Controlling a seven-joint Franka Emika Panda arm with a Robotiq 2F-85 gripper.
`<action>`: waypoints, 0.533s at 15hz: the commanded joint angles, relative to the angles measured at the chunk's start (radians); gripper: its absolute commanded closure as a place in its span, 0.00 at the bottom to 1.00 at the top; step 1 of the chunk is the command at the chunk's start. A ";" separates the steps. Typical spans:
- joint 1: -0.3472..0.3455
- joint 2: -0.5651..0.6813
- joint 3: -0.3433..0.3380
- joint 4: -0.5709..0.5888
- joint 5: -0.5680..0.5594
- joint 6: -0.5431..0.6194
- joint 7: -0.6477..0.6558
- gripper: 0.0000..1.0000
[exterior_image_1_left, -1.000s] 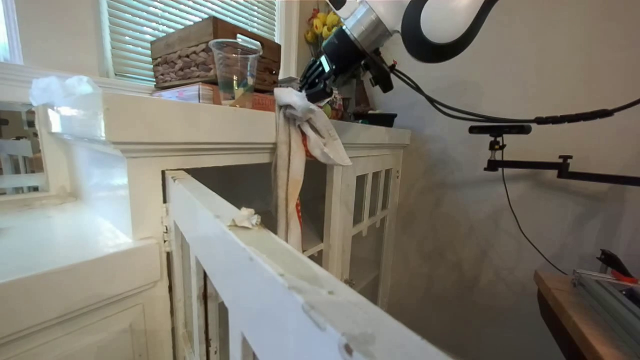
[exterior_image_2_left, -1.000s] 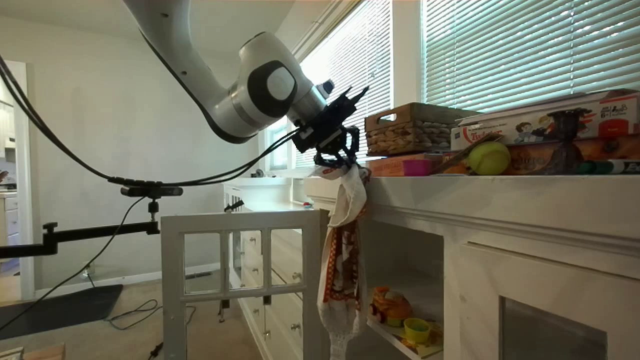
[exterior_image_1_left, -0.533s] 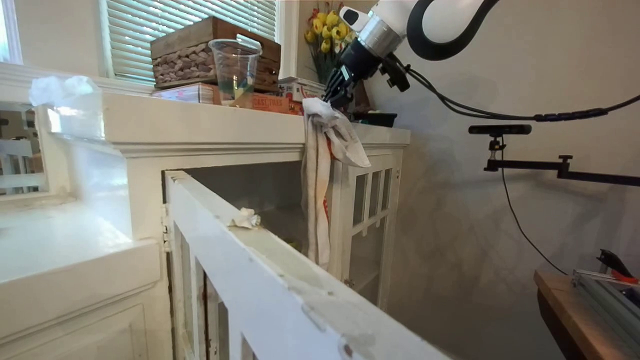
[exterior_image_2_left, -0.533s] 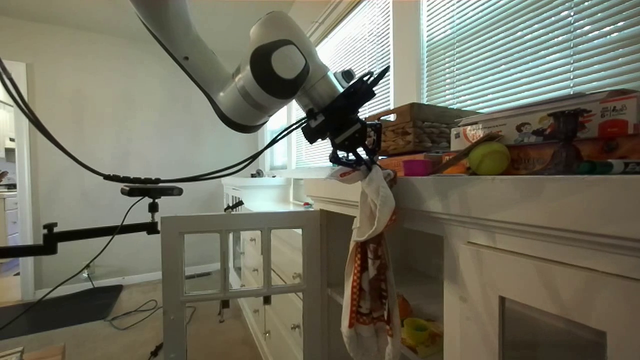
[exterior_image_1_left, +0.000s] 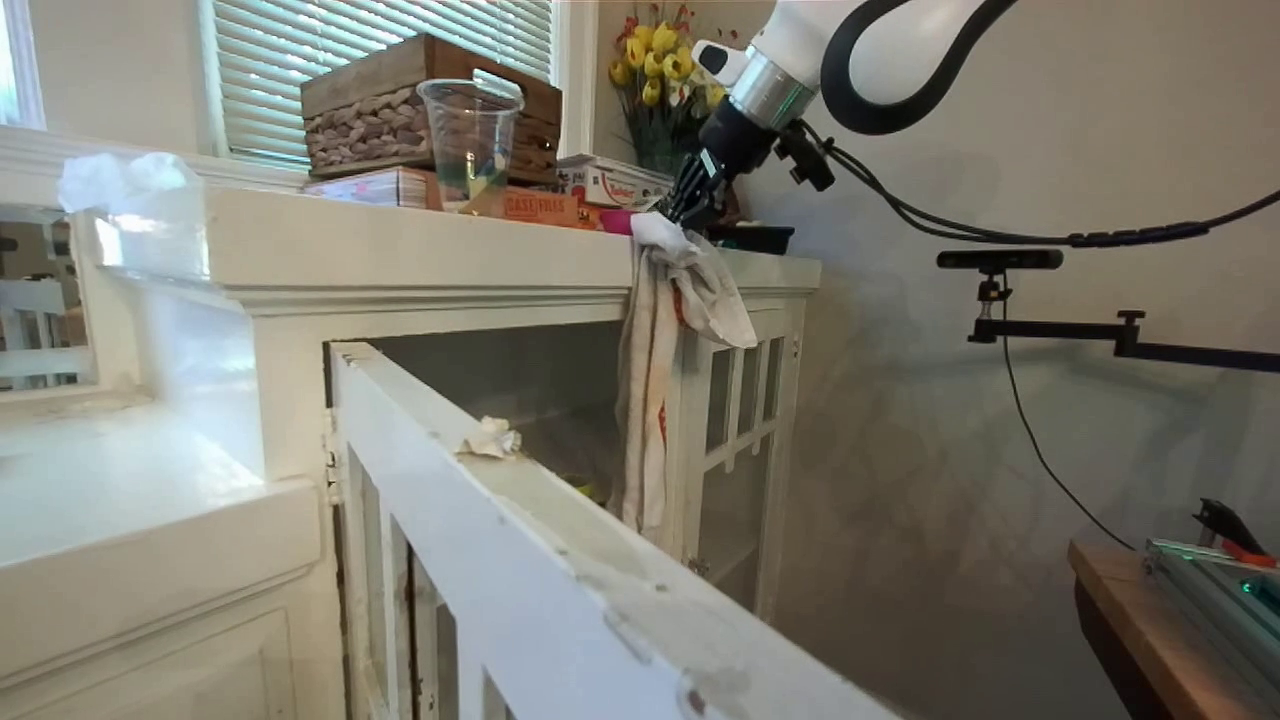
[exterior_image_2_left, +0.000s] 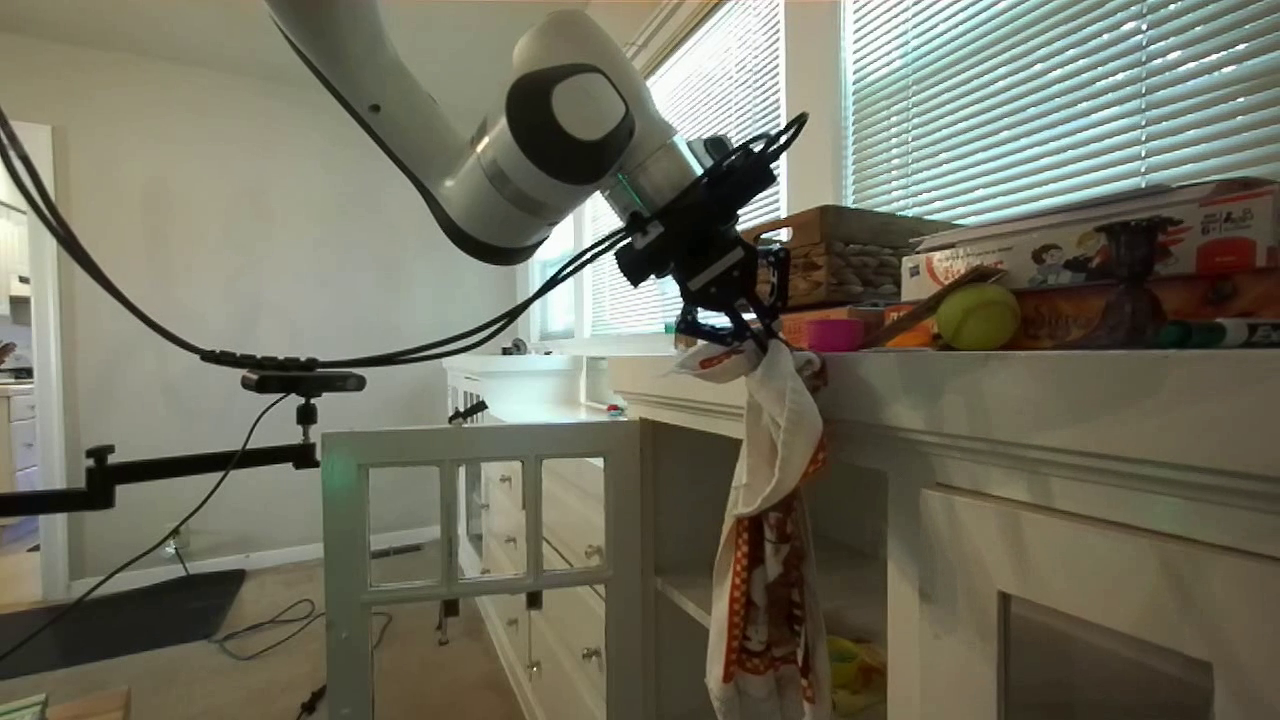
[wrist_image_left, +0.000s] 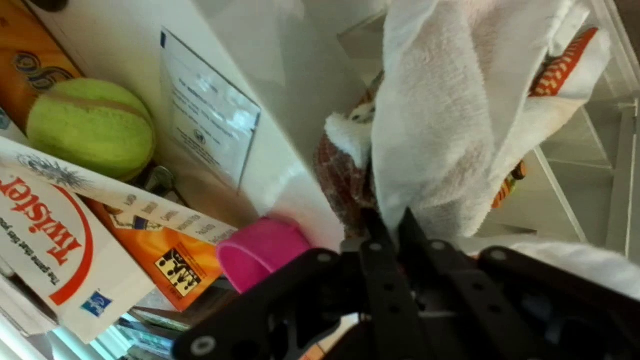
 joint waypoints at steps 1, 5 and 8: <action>-0.047 0.004 -0.018 -0.003 -0.089 0.030 0.057 0.97; -0.092 0.008 -0.038 -0.004 -0.149 0.026 0.095 0.97; -0.129 0.012 -0.059 -0.005 -0.194 0.016 0.138 0.97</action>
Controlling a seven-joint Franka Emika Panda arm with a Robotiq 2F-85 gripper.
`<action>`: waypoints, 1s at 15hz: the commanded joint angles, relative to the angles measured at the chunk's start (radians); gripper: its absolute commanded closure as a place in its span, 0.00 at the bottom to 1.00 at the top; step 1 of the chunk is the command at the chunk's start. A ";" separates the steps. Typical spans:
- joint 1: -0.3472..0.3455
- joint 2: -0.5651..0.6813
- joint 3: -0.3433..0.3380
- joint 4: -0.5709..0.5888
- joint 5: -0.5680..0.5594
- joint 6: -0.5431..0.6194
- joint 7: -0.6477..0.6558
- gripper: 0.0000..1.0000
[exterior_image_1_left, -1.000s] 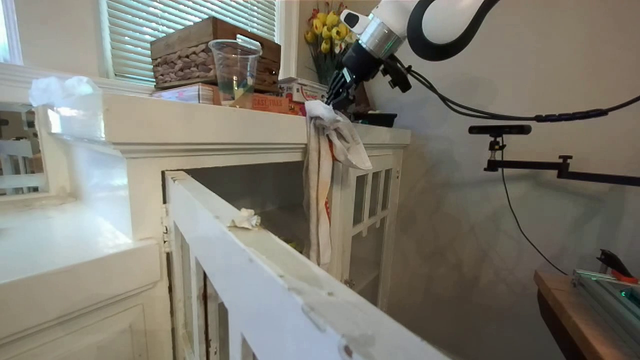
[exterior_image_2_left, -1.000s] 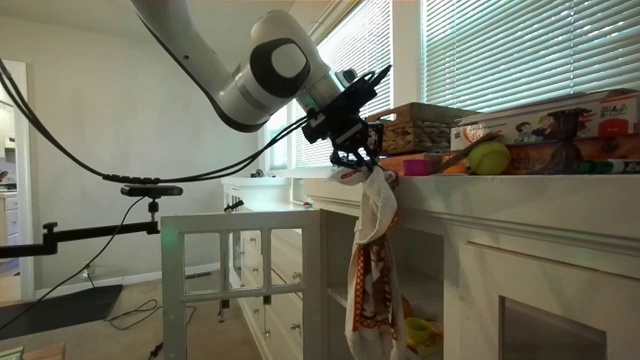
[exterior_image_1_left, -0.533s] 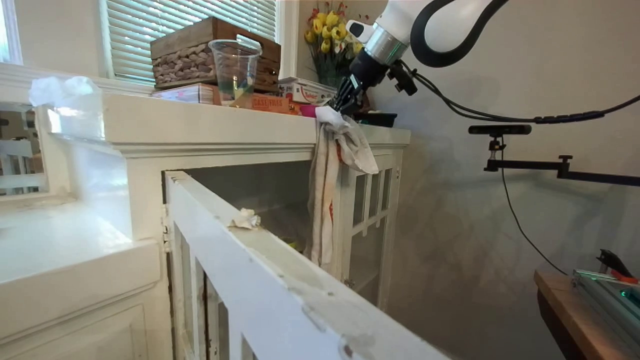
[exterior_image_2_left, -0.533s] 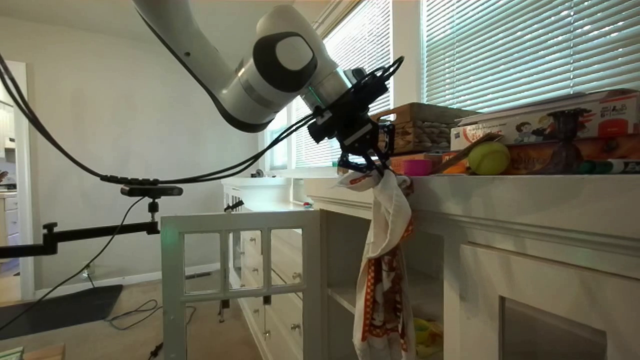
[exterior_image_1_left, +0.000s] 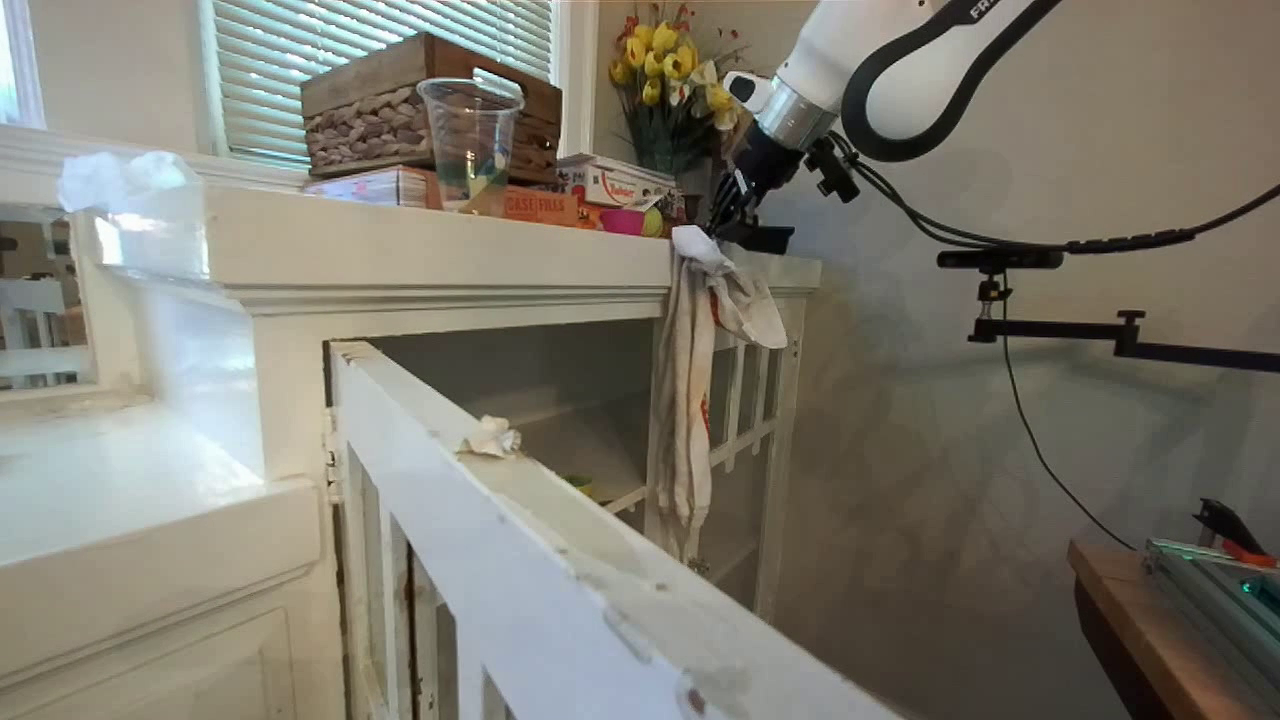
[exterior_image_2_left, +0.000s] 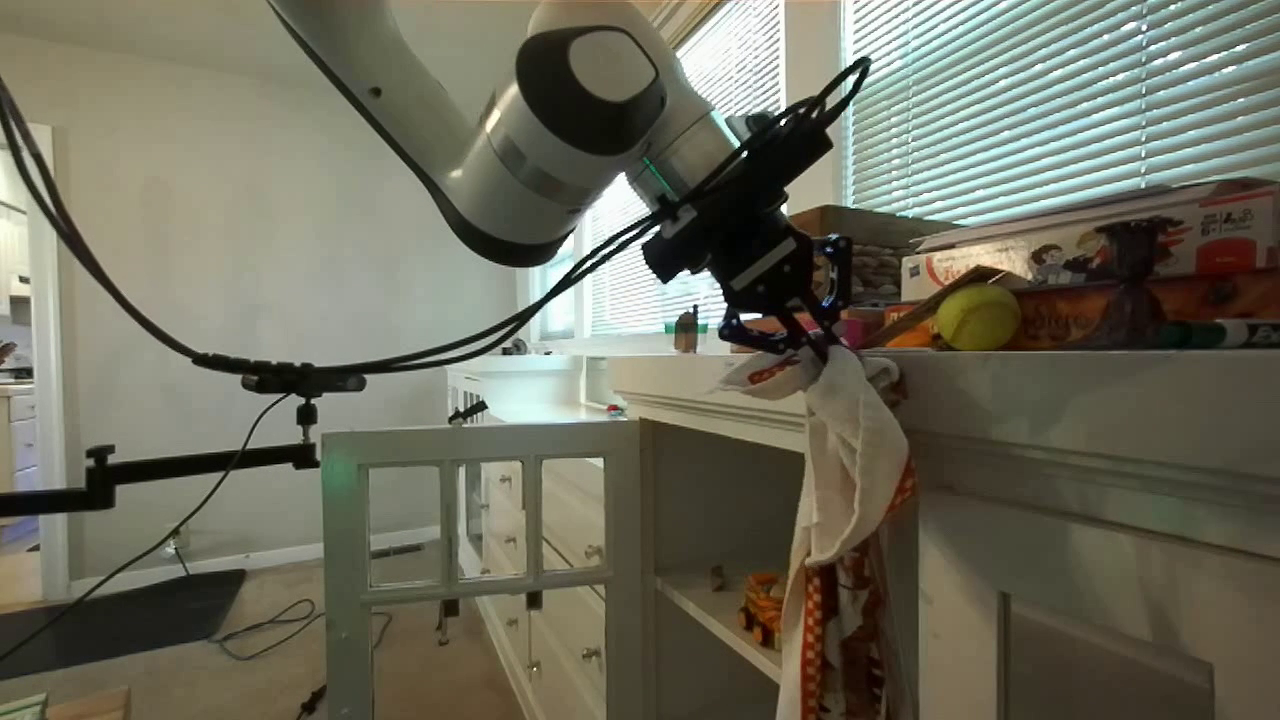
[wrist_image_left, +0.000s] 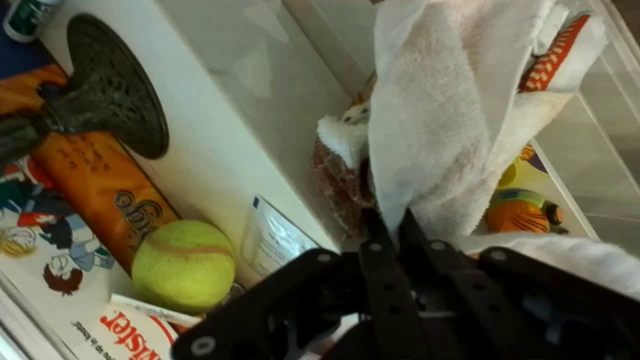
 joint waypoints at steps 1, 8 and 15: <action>-0.048 0.005 -0.022 -0.001 -0.091 0.009 0.091 0.97; -0.135 0.034 -0.086 0.027 -0.193 0.028 0.232 0.97; -0.178 0.061 -0.114 0.082 -0.341 0.036 0.411 0.97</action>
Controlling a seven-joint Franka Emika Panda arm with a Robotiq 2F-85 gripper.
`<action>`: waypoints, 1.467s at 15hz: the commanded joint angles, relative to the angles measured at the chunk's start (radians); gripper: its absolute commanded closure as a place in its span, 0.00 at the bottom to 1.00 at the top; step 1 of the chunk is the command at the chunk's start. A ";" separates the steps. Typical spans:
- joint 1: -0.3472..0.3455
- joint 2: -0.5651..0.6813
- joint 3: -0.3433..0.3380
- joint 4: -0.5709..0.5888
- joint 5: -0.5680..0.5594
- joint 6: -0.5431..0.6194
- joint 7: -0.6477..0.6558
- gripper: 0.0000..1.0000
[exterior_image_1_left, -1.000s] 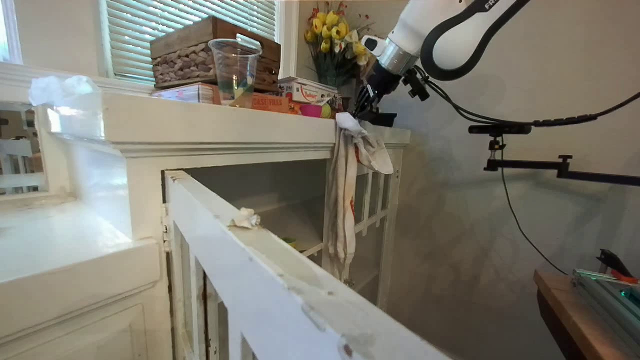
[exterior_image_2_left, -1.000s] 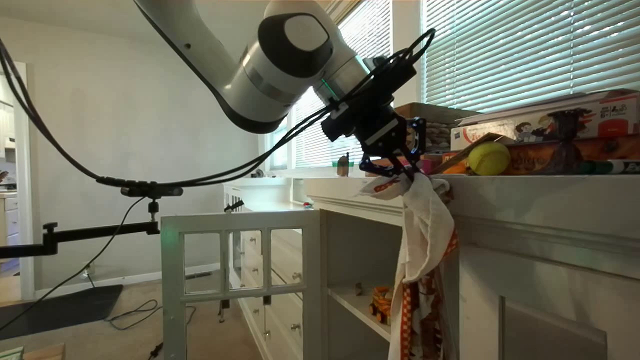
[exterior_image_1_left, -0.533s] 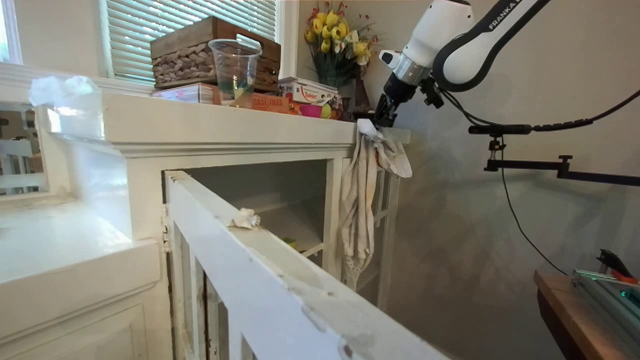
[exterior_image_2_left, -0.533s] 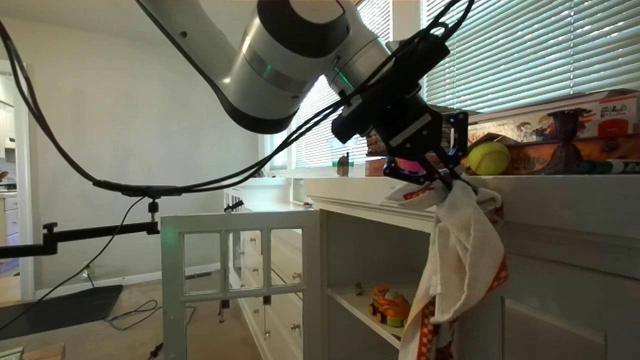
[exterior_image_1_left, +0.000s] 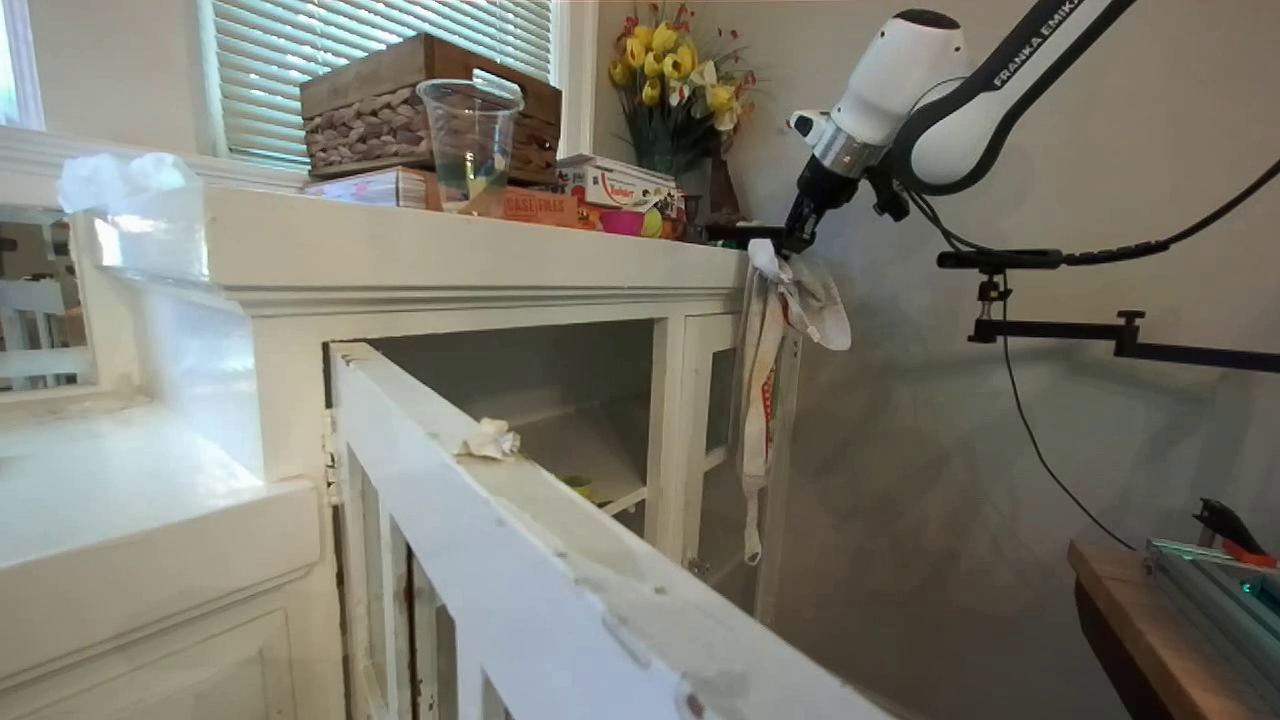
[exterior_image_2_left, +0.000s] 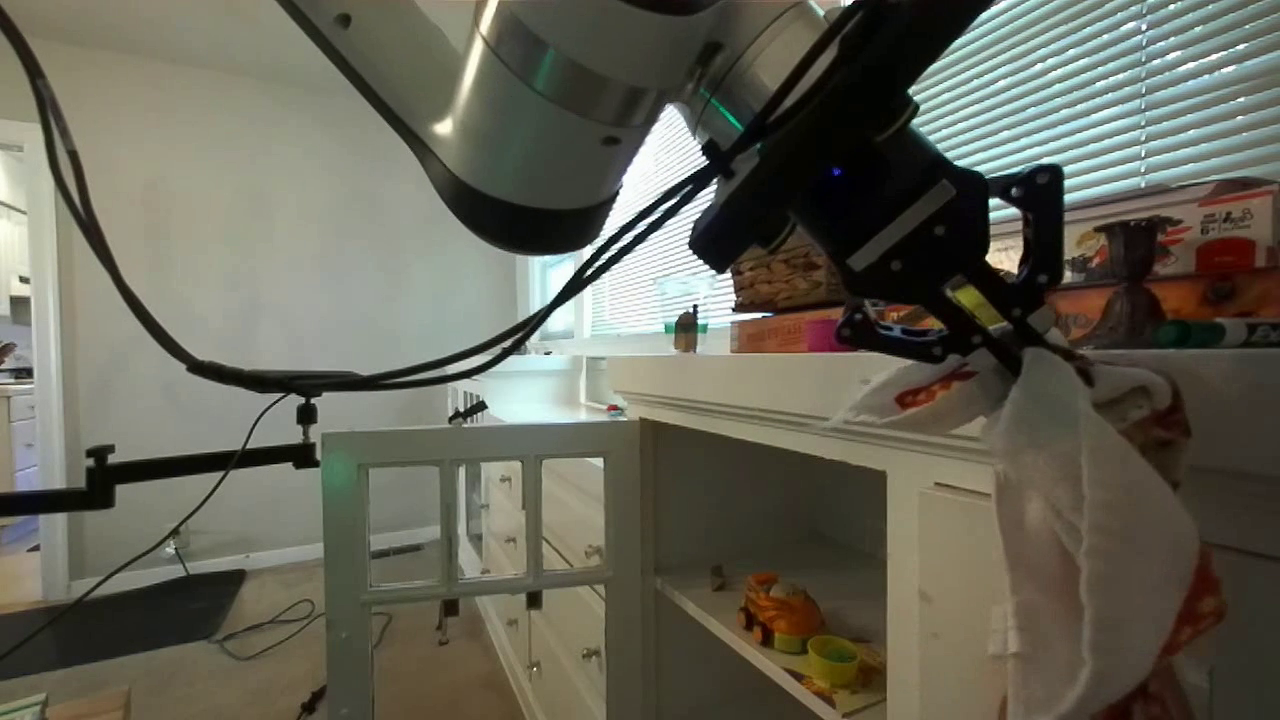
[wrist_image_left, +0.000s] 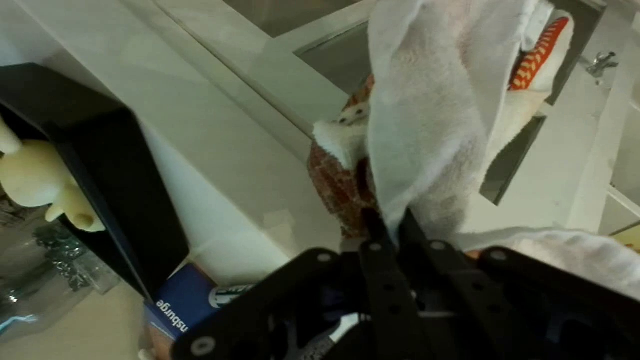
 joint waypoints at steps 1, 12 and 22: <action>-0.006 0.034 0.003 0.053 -0.104 0.021 0.125 0.97; 0.062 0.037 0.071 0.053 -0.117 0.074 0.164 0.97; 0.106 0.050 0.118 0.039 -0.092 0.093 0.147 0.97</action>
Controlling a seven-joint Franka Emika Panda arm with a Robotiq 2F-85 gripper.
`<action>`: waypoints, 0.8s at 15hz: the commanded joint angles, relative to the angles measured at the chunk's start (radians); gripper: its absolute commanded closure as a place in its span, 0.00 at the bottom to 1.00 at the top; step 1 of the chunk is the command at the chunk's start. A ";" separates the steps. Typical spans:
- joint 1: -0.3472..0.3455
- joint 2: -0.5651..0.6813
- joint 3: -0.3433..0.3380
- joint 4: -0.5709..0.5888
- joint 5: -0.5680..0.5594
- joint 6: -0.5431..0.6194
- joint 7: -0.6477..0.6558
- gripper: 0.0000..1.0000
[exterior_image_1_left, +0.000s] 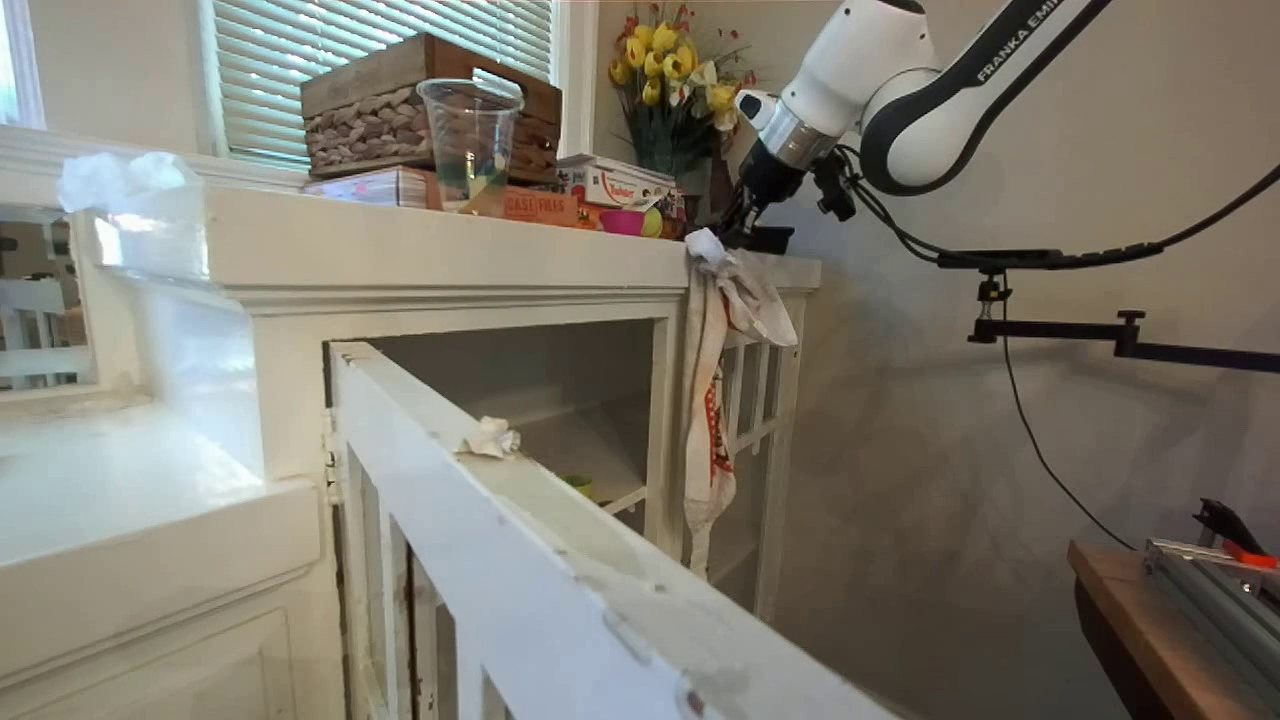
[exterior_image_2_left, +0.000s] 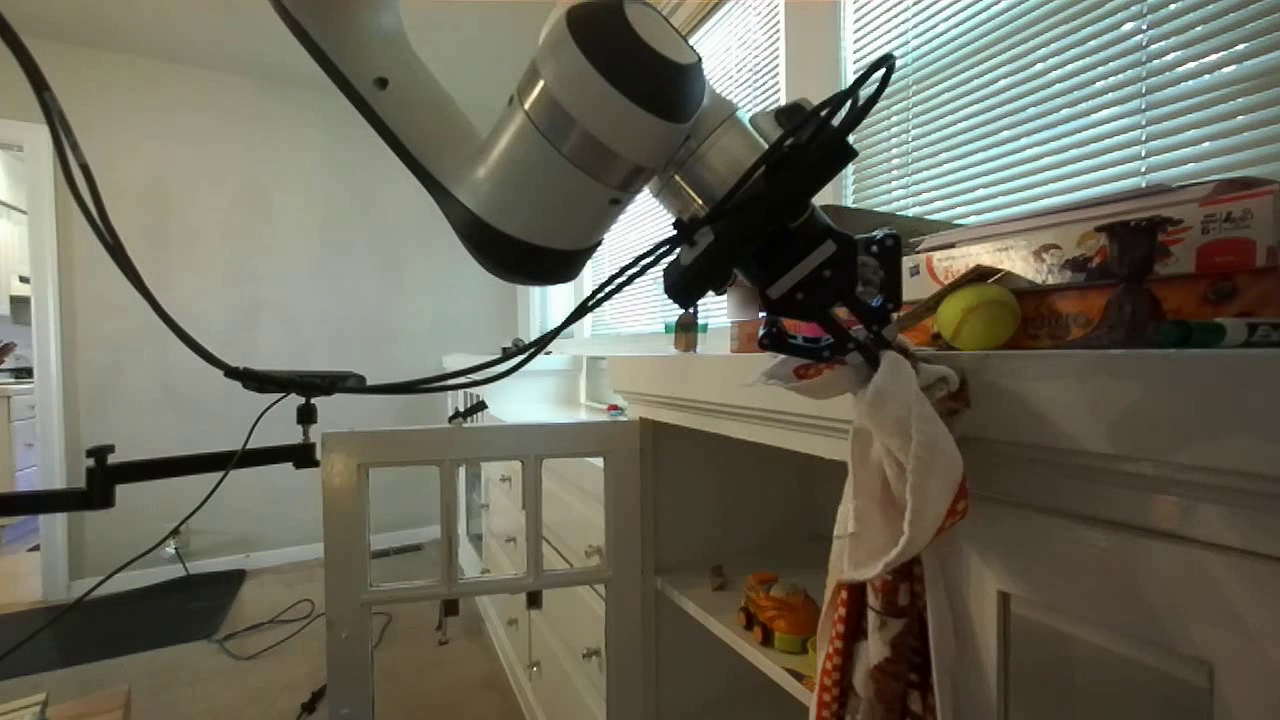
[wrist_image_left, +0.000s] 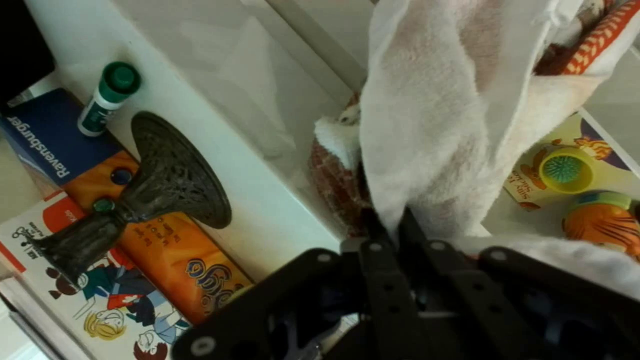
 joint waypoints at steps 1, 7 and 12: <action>0.023 0.020 0.024 0.015 0.005 0.042 0.012 0.97; 0.049 0.019 0.057 0.017 0.007 0.043 0.008 0.97; 0.081 0.014 0.099 0.013 0.007 0.044 0.000 0.97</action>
